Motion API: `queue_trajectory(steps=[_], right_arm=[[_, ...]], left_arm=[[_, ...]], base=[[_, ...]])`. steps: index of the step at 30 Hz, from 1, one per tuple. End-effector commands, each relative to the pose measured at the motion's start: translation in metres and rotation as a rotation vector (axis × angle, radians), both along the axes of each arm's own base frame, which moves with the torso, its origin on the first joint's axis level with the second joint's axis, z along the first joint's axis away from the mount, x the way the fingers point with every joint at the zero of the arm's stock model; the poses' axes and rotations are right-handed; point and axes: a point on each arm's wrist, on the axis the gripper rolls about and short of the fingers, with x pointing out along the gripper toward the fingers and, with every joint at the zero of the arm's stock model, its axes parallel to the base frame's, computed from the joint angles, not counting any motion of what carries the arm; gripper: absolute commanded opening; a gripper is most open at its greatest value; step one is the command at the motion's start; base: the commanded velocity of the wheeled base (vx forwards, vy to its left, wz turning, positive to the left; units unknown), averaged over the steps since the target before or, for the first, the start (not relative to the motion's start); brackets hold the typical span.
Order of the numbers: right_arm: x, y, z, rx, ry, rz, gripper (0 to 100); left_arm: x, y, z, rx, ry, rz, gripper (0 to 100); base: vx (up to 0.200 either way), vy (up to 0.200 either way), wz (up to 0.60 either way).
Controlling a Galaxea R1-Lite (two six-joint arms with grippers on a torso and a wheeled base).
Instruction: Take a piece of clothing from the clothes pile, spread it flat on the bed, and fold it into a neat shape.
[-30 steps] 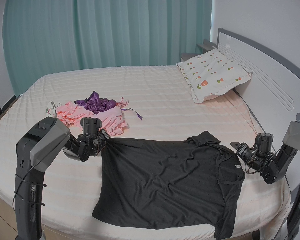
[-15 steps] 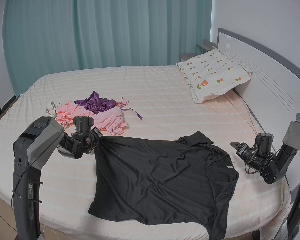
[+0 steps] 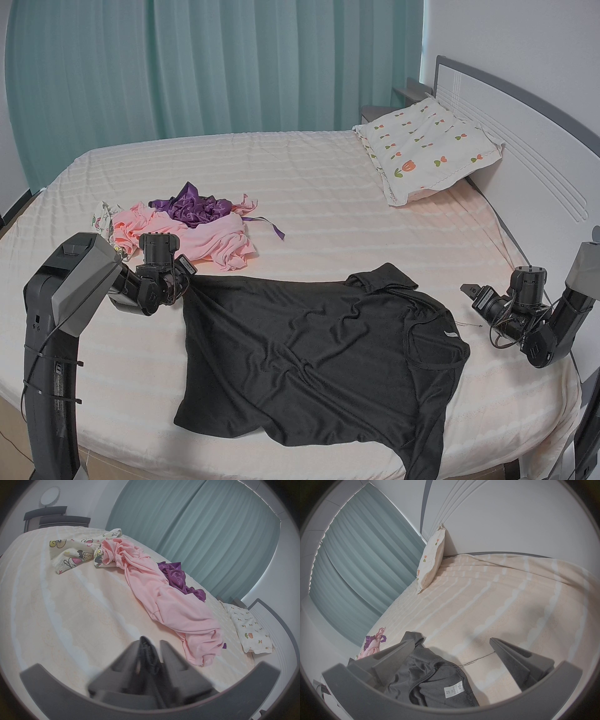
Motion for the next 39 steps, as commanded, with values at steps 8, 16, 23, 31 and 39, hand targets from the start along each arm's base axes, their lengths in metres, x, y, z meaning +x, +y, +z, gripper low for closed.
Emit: queue_trajectory(steps=[8,16,23,31,39], right_arm=[[-0.004,0.0,0.002,-0.001,0.002,0.001,100],[-0.024,0.005,0.02,-0.003,-0.032,0.023,100],[-0.052,0.016,0.014,-0.023,0.034,0.073,100],[-0.101,0.015,0.02,-0.014,0.068,0.102,100],[-0.109,0.026,0.012,-0.003,0.067,0.14,100]], left_arm=[[-0.005,-0.001,0.031,-0.007,-0.051,-0.008,100],[-0.058,-0.01,0.069,-0.037,-0.038,-0.037,100],[-0.138,-0.042,0.051,-0.158,0.119,-0.13,100],[-0.226,-0.062,0.019,-0.139,0.263,-0.246,100],[-0.243,-0.063,-0.017,-0.14,0.34,-0.242,100]], base=[[0.0,0.0,0.0],[0.0,0.0,0.0],[-0.114,0.0,0.0],[-0.2,0.0,0.0],[0.0,0.0,0.0]])
